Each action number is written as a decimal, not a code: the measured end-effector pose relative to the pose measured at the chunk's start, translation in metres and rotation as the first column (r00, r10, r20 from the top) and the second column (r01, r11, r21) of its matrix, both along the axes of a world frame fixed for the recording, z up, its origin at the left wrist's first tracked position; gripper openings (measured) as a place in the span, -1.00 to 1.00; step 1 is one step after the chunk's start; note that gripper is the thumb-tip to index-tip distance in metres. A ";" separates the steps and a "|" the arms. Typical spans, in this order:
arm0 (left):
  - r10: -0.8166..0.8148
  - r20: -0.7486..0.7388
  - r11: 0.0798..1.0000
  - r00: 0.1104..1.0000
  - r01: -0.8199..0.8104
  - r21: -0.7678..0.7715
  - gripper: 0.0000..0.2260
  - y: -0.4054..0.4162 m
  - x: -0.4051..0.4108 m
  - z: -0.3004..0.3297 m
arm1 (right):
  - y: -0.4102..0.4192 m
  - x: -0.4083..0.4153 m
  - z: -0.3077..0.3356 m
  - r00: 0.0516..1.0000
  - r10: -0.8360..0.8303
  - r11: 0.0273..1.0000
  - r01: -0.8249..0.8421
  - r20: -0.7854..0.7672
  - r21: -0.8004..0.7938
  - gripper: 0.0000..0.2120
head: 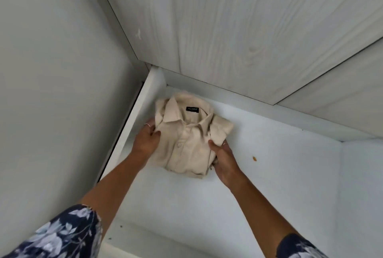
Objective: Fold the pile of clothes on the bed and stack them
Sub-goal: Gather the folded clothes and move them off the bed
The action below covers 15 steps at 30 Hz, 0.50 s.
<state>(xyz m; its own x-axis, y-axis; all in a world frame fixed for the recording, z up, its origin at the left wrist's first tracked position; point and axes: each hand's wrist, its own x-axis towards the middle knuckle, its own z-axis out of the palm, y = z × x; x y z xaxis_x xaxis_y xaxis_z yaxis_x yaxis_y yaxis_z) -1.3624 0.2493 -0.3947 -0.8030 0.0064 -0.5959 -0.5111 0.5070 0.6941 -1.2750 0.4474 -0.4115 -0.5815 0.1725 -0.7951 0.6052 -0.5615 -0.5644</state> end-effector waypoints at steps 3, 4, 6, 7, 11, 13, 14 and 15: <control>-0.172 -0.140 0.980 0.975 0.155 -0.121 -0.36 -0.003 -0.001 -0.018 | 0.000 -0.007 -0.015 0.998 0.058 0.976 -0.063 0.031 0.210 -0.16; -0.305 -0.207 0.939 0.930 0.258 -0.226 -0.31 -0.005 0.005 -0.023 | -0.002 -0.004 -0.019 0.987 0.153 0.923 -0.159 0.046 0.350 -0.07; -0.620 -0.214 0.739 0.755 0.472 -0.480 -0.20 -0.008 0.022 -0.028 | -0.007 0.009 -0.030 0.892 0.439 0.682 -0.407 0.105 0.608 -0.01; -0.759 -0.124 0.577 0.639 0.572 -0.583 -0.16 -0.009 0.027 -0.030 | -0.011 0.013 -0.036 0.801 0.576 0.522 -0.515 0.163 0.680 0.00; -0.889 0.202 0.200 0.411 0.745 -0.636 -0.04 -0.012 0.046 -0.050 | -0.020 0.027 -0.062 0.485 0.795 0.104 -0.701 0.365 0.705 0.02; -0.842 0.243 0.252 0.481 0.751 -0.611 -0.02 -0.012 0.049 -0.064 | -0.023 0.030 -0.074 0.458 0.796 0.042 -0.694 0.396 0.719 0.04; -0.822 0.246 0.286 0.513 0.747 -0.600 -0.03 -0.011 0.050 -0.072 | -0.025 0.031 -0.080 0.475 0.786 0.039 -0.677 0.395 0.735 0.02; -0.813 0.243 0.304 0.529 0.742 -0.598 -0.05 -0.010 0.050 -0.077 | -0.026 0.032 -0.083 0.500 0.774 0.040 -0.650 0.388 0.759 -0.01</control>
